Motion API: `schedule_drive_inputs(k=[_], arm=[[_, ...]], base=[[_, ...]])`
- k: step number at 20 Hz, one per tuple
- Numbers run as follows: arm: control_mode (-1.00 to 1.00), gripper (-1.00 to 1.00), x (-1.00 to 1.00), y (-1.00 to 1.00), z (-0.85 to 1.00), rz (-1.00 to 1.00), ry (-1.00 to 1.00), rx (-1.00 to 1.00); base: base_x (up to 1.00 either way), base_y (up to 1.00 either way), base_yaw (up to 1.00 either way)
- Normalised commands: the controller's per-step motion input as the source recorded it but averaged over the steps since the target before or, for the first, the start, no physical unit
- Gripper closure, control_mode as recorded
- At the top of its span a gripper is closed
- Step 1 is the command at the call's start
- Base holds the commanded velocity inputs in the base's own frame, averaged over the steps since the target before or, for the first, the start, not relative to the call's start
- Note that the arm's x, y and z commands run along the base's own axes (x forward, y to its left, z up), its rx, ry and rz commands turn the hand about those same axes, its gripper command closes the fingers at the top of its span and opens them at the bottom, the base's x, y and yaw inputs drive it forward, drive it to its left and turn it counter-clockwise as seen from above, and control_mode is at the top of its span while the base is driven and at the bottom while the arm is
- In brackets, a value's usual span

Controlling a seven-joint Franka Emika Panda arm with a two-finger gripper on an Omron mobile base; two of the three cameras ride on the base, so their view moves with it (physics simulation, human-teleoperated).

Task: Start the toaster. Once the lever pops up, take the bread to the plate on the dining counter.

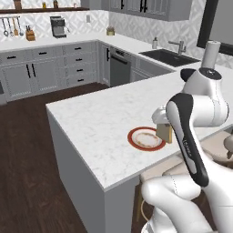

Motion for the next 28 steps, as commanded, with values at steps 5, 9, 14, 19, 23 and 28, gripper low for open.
schedule_drive_inputs(k=[5,9,14,19,23,28], arm=[[-1.00,1.00,0.57,0.00,-0.02,0.00,0.00,0.00],[-1.00,1.00,1.00,0.00,-0.21,0.04,0.00,0.00],[-1.00,1.00,0.78,0.00,-0.39,0.06,-0.05,0.01],[-1.00,1.00,0.23,0.01,-0.11,0.16,-0.07,0.15],[-1.00,1.00,0.00,0.00,-0.06,0.22,0.00,0.16],[-1.00,1.00,0.08,-0.06,-0.17,0.10,0.00,0.03]], base=[[0.00,0.00,0.00],[0.00,0.00,0.00],[0.00,0.00,0.00],[0.00,0.00,0.00],[0.00,0.00,0.00],[0.00,0.00,0.00]])
